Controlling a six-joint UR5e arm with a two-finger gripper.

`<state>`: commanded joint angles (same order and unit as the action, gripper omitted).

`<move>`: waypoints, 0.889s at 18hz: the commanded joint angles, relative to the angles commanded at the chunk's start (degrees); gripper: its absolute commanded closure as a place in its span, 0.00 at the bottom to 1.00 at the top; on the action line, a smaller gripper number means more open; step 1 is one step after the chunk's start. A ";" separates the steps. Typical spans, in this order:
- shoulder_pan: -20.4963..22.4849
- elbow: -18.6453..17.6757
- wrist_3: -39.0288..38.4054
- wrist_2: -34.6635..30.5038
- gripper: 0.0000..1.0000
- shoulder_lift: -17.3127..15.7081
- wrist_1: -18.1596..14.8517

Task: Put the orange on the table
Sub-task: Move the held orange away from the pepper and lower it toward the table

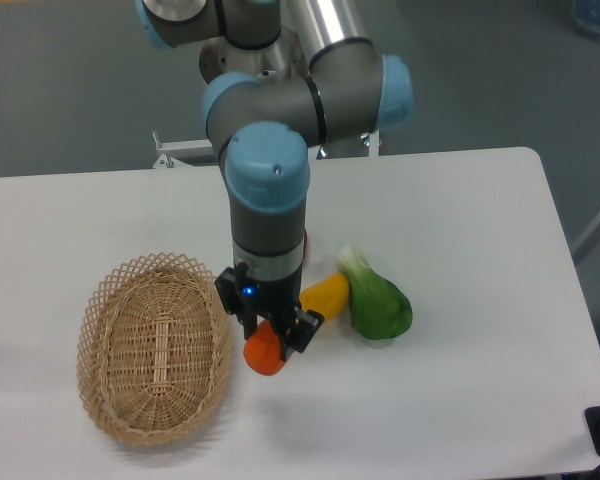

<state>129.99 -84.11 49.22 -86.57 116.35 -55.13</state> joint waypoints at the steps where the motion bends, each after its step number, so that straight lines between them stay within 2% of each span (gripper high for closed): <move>1: 0.00 0.09 0.18 -0.61 0.47 0.97 0.37; 8: -0.09 -1.93 -0.17 -2.82 0.47 3.35 0.55; 16: -0.09 -4.92 0.09 -2.99 0.47 3.62 1.07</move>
<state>129.90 -89.03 49.31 -89.56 119.97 -54.05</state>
